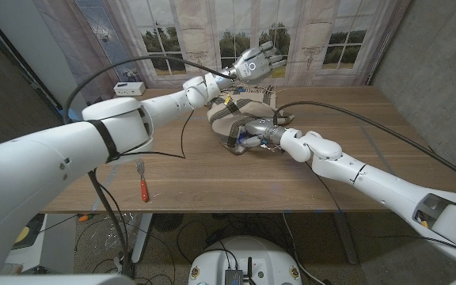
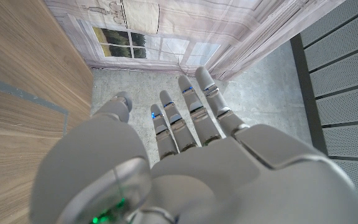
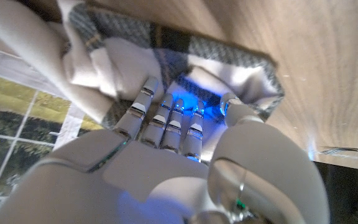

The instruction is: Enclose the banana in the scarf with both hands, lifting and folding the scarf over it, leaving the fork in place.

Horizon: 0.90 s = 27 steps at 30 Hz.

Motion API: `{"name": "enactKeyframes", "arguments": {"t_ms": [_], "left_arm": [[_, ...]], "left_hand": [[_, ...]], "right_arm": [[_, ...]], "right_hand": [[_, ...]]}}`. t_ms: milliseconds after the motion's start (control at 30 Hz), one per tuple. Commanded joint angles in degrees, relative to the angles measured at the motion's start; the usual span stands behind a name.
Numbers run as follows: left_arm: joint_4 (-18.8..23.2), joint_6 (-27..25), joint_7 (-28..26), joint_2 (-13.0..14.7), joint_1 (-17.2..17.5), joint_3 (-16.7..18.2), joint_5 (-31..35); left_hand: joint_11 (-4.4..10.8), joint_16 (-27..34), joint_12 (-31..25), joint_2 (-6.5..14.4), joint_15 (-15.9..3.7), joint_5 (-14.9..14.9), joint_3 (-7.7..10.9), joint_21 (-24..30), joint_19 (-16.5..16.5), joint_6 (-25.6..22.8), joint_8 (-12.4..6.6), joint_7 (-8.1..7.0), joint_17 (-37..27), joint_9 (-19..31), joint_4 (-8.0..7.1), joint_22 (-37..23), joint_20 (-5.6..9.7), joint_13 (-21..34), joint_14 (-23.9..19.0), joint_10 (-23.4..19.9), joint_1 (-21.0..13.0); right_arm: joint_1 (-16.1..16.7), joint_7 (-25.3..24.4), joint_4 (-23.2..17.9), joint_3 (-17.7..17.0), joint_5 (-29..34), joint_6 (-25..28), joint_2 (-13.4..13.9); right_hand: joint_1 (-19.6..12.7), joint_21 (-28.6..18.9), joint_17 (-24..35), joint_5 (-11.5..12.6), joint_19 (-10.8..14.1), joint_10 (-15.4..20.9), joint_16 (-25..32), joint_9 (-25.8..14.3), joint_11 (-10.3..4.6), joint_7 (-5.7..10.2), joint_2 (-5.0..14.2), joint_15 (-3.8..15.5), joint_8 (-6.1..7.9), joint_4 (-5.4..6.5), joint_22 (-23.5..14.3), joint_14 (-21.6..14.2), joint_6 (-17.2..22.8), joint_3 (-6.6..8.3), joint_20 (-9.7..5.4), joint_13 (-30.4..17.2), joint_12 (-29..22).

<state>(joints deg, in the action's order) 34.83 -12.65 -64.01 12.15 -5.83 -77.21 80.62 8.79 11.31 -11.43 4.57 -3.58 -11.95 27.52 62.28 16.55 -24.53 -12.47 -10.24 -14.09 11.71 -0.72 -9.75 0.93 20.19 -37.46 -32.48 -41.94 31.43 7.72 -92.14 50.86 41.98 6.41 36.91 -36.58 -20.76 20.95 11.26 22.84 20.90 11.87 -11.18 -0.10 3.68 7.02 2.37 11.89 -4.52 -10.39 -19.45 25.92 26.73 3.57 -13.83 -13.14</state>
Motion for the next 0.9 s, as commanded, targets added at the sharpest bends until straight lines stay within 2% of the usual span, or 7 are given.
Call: {"name": "enactKeyframes", "arguments": {"t_ms": [33, 300, 500, 667, 900], "left_arm": [[3.12, -2.2, 0.01, 2.67, 1.64, 0.8, -1.64], [5.62, -3.38, 0.01, 4.43, 2.04, 0.5, -3.34], [8.42, -4.43, 0.25, 6.11, 2.3, -0.33, -5.88], [14.5, -5.34, 3.26, 9.35, 3.46, -0.09, -8.3], [23.84, -6.42, 8.19, 13.64, 7.0, 3.31, -11.37]], "left_hand": [[-0.09, 0.41, 0.04, 0.45, -8.56, -0.1, 0.64, -0.28, 0.03, 0.04, 0.31, 0.02, 0.05, 0.11, 0.34, -0.1, -0.11, 0.07, 0.37, 0.21, -0.21], [0.0, 0.38, 0.01, 0.49, -8.53, 0.02, 0.96, -0.52, 0.09, 0.3, 0.51, 0.1, 0.32, 0.04, 0.65, -0.1, -0.07, -0.14, 0.5, 0.23, -0.32], [-0.08, 0.4, -0.01, 0.5, -8.46, 0.12, 1.08, -0.69, 0.08, 0.17, 0.51, 0.03, 0.45, 0.0, 0.74, -0.1, -0.07, -0.28, 0.57, 0.28, -0.23], [-0.09, 0.4, -0.05, 0.42, -8.27, 0.25, 1.04, -0.83, 0.1, 0.05, 0.51, 0.08, 0.53, -0.02, 0.68, -0.11, -0.11, -0.4, 0.76, 0.25, 0.06], [-0.23, 0.41, -0.07, 0.4, -8.04, 0.43, 0.94, -1.11, -0.12, 0.02, 0.56, 0.08, 0.6, -0.05, 0.48, -0.12, -0.39, -0.56, 1.06, 0.31, 0.61]], "right_arm": [[1.82, -3.74, -3.48, -3.36, 1.45, 8.08, 0.97], [4.57, -5.82, -7.11, -5.77, 2.13, 15.93, 2.4], [6.25, -7.0, -9.59, -6.98, 2.41, 20.36, 3.31], [7.14, -7.97, -11.03, -7.59, 2.46, 22.6, 3.96], [7.83, -10.02, -11.96, -8.16, 2.41, 24.78, 4.08]], "right_hand": [[0.19, 0.0, -0.18, 0.21, 0.12, 1.0, 0.22, -0.16, -0.19, -0.05, -0.4, 4.03, 0.38, -0.41, -0.16, -0.91, 1.08, 0.23, 0.3, 0.02, -0.37], [0.85, 0.07, -0.17, 0.1, 0.32, 1.68, 0.53, -0.13, 0.09, 0.0, -0.15, 3.99, 0.4, -0.25, -0.16, -1.19, 1.54, -0.02, 0.29, 0.09, -0.51], [0.97, 0.13, -0.14, 0.03, 0.38, 1.73, 0.75, -0.12, -0.23, -0.03, -0.04, 4.12, 0.42, -0.37, -0.16, -1.36, 1.84, -0.18, 0.31, 0.12, -0.45], [1.18, 0.19, -0.1, -0.03, 0.41, 1.72, 0.84, -0.11, -0.45, 0.05, 0.07, 4.15, 0.43, -0.38, -0.16, -1.3, 2.06, -0.33, 0.33, 0.15, -0.39], [1.3, 0.26, -0.02, -0.07, 0.42, 1.78, 1.01, -0.11, -0.39, -0.03, 0.35, 4.26, 0.38, -0.41, -0.16, -1.33, 2.14, -0.44, 0.32, 0.17, -0.34]]}}
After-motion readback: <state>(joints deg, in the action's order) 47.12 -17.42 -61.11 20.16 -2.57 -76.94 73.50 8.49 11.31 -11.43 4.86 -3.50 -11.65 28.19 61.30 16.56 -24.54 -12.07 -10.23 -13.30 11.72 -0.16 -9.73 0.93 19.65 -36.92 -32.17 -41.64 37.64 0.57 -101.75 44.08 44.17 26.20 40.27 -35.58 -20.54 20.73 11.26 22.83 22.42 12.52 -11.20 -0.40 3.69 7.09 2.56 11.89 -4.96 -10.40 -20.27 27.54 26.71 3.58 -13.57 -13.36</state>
